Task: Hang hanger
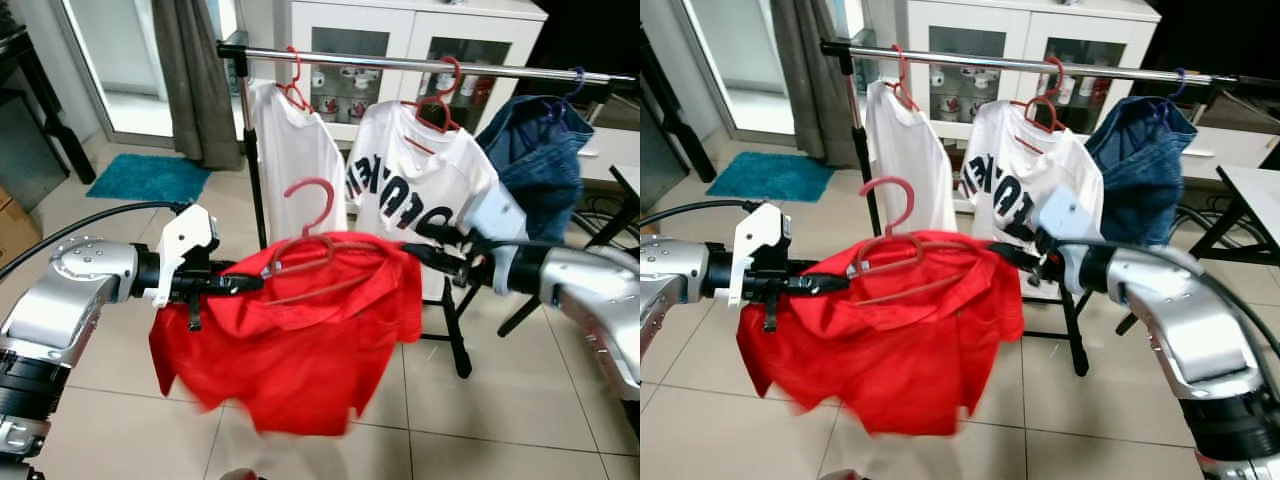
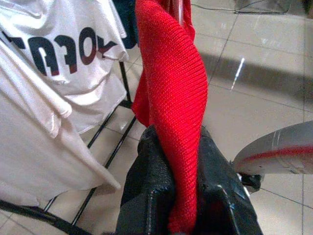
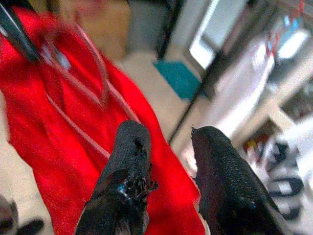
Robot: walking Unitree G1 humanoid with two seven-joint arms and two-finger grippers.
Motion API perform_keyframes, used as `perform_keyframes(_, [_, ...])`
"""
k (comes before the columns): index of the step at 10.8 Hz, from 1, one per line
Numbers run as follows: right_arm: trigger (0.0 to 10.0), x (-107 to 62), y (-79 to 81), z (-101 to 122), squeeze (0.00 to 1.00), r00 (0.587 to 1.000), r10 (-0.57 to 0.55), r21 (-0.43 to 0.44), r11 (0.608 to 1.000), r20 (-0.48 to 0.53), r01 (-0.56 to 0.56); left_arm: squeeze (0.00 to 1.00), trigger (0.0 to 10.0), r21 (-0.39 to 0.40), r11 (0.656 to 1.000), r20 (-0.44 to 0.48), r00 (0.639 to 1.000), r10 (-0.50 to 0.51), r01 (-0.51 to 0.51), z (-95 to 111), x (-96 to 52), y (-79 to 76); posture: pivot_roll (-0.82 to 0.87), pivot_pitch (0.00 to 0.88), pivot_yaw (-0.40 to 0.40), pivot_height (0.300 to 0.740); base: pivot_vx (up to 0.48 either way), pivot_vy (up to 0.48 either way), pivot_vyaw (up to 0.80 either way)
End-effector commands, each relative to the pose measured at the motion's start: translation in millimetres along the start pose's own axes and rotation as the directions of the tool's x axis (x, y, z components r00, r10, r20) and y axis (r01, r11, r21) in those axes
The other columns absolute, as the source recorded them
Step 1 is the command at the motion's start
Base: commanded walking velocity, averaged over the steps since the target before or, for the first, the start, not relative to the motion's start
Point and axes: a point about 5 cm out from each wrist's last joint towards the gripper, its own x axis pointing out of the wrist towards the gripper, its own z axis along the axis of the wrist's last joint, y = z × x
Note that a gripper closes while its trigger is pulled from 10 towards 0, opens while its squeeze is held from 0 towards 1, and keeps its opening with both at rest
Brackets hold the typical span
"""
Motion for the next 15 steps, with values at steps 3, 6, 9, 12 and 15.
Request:
perform_keyframes(3, [10.0,16.0,10.8,19,1.00,0.988,0.119,-0.024,0.993,0.097,-0.118,0.00,0.0,0.070,0.995,0.049,0.996,-0.079,0.075,16,1.8,-4.6,-0.01,0.000,-0.012,0.740,0.000,0.000,0.00])
perform_keyframes(6, [10.0,30.8,12.8,10,0.00,0.985,0.171,-0.039,0.985,0.034,-0.170,0.00,0.0,0.096,0.984,0.068,0.985,-0.156,0.149,26,2.7,-12.0,-0.01,0.000,-0.012,0.740,0.000,0.000,0.00])
perform_keyframes(9, [1.9,31.5,19.9,14,0.00,0.943,0.331,-0.046,0.943,0.023,-0.329,0.00,0.0,0.109,0.983,0.059,0.987,-0.152,0.145,27,-1.0,-10.8,0.00,0.000,-0.022,0.740,0.000,0.000,0.00])
perform_keyframes(12, [0.0,30.2,28.3,16,0.00,0.889,0.457,-0.059,0.888,0.018,-0.456,0.00,0.0,0.107,0.984,0.045,0.988,-0.148,0.143,26,-3.6,-9.2,0.00,0.000,-0.031,0.740,0.000,0.000,0.00])
perform_keyframes(15, [10.0,38.8,23.7,23,0.00,0.901,0.433,-0.091,0.899,0.028,-0.429,0.00,0.0,0.113,0.982,0.041,0.987,-0.159,0.153,26,-2.1,-10.7,0.01,0.000,-0.038,0.740,0.000,0.000,0.00])
